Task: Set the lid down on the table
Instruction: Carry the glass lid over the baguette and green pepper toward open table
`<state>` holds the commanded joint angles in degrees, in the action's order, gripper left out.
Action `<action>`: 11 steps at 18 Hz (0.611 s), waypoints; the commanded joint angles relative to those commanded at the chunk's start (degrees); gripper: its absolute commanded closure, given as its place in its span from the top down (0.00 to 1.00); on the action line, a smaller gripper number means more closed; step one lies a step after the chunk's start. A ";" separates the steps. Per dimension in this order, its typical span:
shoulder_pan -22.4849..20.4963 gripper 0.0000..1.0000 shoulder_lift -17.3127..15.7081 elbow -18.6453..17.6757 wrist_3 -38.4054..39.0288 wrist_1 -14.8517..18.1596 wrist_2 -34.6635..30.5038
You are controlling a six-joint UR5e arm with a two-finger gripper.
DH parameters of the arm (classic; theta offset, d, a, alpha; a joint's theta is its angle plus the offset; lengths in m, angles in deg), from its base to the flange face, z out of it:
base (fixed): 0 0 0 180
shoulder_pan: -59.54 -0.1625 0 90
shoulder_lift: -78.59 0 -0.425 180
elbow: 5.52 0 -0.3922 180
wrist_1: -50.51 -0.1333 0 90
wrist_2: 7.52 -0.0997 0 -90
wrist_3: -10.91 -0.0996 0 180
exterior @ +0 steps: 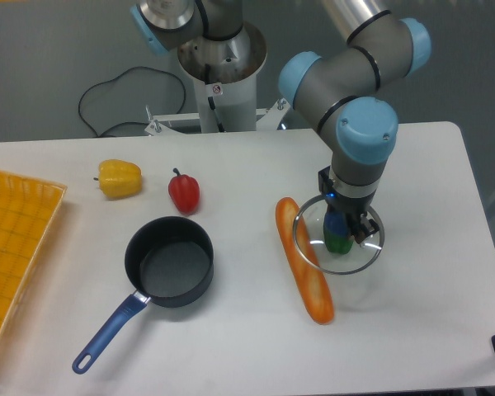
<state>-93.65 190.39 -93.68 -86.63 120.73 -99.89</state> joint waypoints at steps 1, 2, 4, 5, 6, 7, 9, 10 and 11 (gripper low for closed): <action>-0.70 0.56 0.35 0.00 -1.58 -0.44 0.00; -1.49 0.56 0.62 -0.09 -3.07 -0.79 0.09; -2.81 0.56 1.06 -0.18 -5.36 -1.14 0.88; -3.43 0.56 1.23 -0.18 -6.50 -1.14 0.88; -4.04 0.56 1.23 -0.09 -7.73 -1.14 0.79; -4.66 0.56 1.32 0.09 -8.70 -1.14 0.79; -5.54 0.56 1.67 0.26 -9.94 -1.14 0.79; -5.80 0.56 1.67 0.26 -10.20 -1.14 0.79; -6.07 0.56 1.76 0.26 -10.47 -1.23 0.70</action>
<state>-99.72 192.15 -93.41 -97.10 119.50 -99.19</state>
